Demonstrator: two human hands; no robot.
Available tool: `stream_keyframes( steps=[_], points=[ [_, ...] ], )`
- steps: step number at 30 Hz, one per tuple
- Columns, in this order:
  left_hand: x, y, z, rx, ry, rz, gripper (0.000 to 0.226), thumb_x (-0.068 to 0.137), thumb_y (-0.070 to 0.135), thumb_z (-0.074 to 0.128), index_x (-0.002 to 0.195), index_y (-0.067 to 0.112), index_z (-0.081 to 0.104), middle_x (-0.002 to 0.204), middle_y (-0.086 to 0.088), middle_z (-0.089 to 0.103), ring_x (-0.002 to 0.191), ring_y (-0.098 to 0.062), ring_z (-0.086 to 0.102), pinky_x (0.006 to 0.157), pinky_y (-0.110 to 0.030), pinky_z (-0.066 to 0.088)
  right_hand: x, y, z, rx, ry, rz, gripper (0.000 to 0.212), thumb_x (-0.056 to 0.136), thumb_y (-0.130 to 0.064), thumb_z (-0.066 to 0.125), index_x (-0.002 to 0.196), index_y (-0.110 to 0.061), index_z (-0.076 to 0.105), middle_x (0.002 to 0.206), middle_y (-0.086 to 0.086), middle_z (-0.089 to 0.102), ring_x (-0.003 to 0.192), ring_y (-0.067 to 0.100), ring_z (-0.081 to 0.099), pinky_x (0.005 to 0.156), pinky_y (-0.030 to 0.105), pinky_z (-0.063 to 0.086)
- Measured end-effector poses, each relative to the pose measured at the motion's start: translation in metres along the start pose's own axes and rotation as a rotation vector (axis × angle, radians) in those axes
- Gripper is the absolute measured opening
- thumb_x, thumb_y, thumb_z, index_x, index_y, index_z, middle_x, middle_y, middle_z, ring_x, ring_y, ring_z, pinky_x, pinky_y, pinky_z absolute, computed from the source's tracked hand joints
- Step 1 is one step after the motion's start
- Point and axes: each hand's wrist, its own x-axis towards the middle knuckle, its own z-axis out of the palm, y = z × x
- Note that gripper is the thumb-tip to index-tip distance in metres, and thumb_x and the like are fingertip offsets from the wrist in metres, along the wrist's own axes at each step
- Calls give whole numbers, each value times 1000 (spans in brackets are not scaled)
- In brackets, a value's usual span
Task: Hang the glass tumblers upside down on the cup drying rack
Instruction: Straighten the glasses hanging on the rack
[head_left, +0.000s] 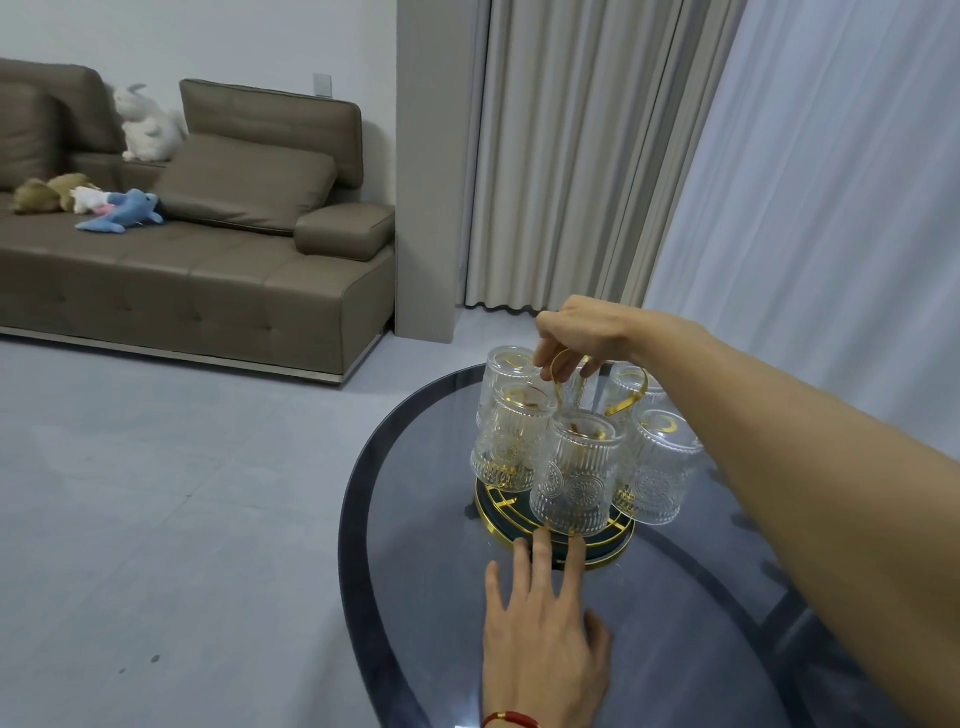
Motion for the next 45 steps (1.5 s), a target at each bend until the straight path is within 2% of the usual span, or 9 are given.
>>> stream_keyframes(
  steps=[6,11,27,35,37,39,42,43,45],
  points=[
    [1,0,1,-19,15,6,74,82,46,51,153,33,34,161,-9,37,147,-34,33,116,-61,23,3,-2,3,-5,34,-8,48,102,-26,36,108,2,75,104,17,78,100,30,72,82,39,56],
    [3,0,0,2,13,-1,73,75,46,58,146,32,45,152,-9,50,138,-33,48,109,-61,38,4,-1,5,-3,61,-30,48,101,-28,37,102,2,75,98,16,79,96,31,74,77,36,55],
    [-1,-1,10,31,90,25,75,75,47,57,147,33,42,150,-9,52,136,-33,50,107,-60,42,-2,-1,4,65,9,-32,54,101,-34,32,103,0,74,92,13,82,89,27,72,77,38,48],
    [4,-4,14,-29,67,28,74,84,46,46,154,36,23,163,-8,31,149,-33,27,118,-60,18,-10,-1,5,-3,42,-71,51,102,-31,32,109,-2,73,102,11,80,103,27,72,92,41,53],
    [4,-5,14,-47,50,21,73,85,46,44,154,36,22,164,-8,28,150,-33,25,118,-59,17,-20,-2,2,-50,147,-134,46,105,-29,35,117,-2,71,111,11,77,108,26,70,96,41,53],
    [3,-5,14,-65,56,16,73,86,45,44,155,36,23,165,-7,27,151,-33,23,118,-59,16,-37,0,3,-174,411,-276,37,103,-24,42,120,-5,69,110,7,75,102,24,69,94,41,55],
    [2,-6,16,-83,50,17,73,90,45,37,156,38,8,168,-5,12,154,-30,8,120,-56,2,-76,7,27,-147,781,-479,23,93,-23,52,105,-12,68,74,-8,66,67,14,62,68,37,52],
    [2,-6,16,-73,33,16,73,91,46,34,156,39,1,169,-5,6,154,-30,2,120,-55,-3,-88,8,39,-158,796,-482,22,91,-27,53,102,-15,66,70,-10,63,64,12,60,66,37,52],
    [2,-6,16,-52,2,8,72,94,47,30,155,39,-7,170,-5,-4,154,-29,-6,119,-54,-8,-101,11,62,-302,668,-371,29,91,-43,55,105,-20,65,85,-6,68,81,16,64,81,43,54]
  ],
)
